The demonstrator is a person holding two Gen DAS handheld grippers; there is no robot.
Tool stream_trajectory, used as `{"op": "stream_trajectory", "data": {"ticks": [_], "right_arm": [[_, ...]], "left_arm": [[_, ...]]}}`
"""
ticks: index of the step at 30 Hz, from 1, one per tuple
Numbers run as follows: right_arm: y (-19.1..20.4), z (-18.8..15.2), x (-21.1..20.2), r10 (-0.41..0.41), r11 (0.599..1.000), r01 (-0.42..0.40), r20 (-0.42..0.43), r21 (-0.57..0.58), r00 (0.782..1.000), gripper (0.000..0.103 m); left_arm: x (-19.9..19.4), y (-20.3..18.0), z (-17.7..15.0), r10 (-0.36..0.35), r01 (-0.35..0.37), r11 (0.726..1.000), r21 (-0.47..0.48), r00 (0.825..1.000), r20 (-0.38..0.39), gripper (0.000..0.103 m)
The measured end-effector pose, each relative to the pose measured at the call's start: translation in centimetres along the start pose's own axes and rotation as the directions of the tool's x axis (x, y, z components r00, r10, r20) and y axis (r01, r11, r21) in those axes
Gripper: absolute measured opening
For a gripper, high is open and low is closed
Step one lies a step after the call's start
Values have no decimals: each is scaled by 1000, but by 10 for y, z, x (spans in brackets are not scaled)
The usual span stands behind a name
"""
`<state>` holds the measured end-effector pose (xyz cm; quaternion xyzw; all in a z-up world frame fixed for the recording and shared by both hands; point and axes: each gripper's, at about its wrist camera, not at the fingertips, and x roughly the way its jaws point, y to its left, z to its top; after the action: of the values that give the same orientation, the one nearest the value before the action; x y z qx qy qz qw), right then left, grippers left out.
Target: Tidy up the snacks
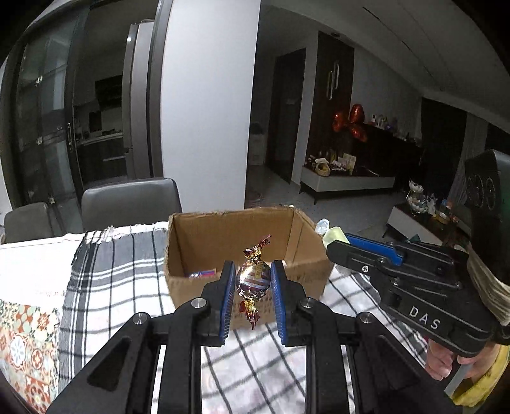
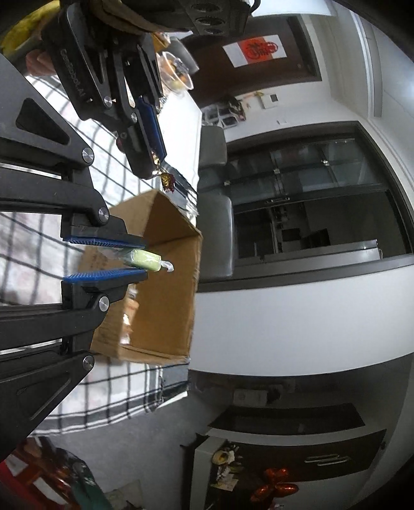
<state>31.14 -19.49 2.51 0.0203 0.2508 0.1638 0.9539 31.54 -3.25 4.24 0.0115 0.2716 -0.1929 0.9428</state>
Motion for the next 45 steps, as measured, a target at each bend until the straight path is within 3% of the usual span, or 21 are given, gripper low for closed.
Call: {"op": "stream_trajectory", "data": {"ticks": [13, 15, 16, 17, 19, 23, 29, 32, 35, 40, 45], "right_arm": [[-23, 33, 35, -67, 998, 67, -25, -13, 997, 15], [-25, 38, 40, -84, 996, 84, -33, -12, 996, 15], [-27, 40, 41, -97, 995, 97, -41, -6, 994, 18], [-29, 40, 42, -106, 994, 106, -47, 0, 993, 21], [-30, 39, 38, -122, 992, 122, -41, 4, 992, 37], [-30, 32, 27, -121, 992, 122, -44, 16, 992, 38], [-20, 16, -5, -119, 992, 121, -38, 39, 992, 49], [-14, 10, -22, -117, 992, 118, -36, 45, 993, 51], [-6, 4, -40, -136, 990, 137, -22, 45, 990, 62], [5, -11, -70, -148, 987, 149, -24, 55, 989, 69], [16, -27, -95, -142, 989, 142, -23, 50, 990, 69]], "left_arm": [[60, 14, 47, 27, -27, 1000, -14, 999, -39, 23], [64, 16, 50, 26, -28, 999, -34, 999, -47, 37], [64, 18, 52, 30, -32, 998, -46, 999, -45, 50], [62, 18, 52, 43, -45, 998, -50, 998, -36, 52], [57, 17, 51, 51, -51, 998, -40, 999, -21, 53], [42, 10, 45, 48, -48, 999, -24, 999, -17, 58], [7, -2, 33, 35, -36, 999, -28, 999, -15, 64], [-17, -10, 28, 55, -55, 998, -18, 998, -4, 71], [-41, -15, 21, 73, -72, 997, -8, 997, 17, 76], [-77, -23, 2, 105, -105, 994, -3, 994, 32, 80], [-105, -33, -19, 132, -132, 991, 3, 991, 34, 83]]}}
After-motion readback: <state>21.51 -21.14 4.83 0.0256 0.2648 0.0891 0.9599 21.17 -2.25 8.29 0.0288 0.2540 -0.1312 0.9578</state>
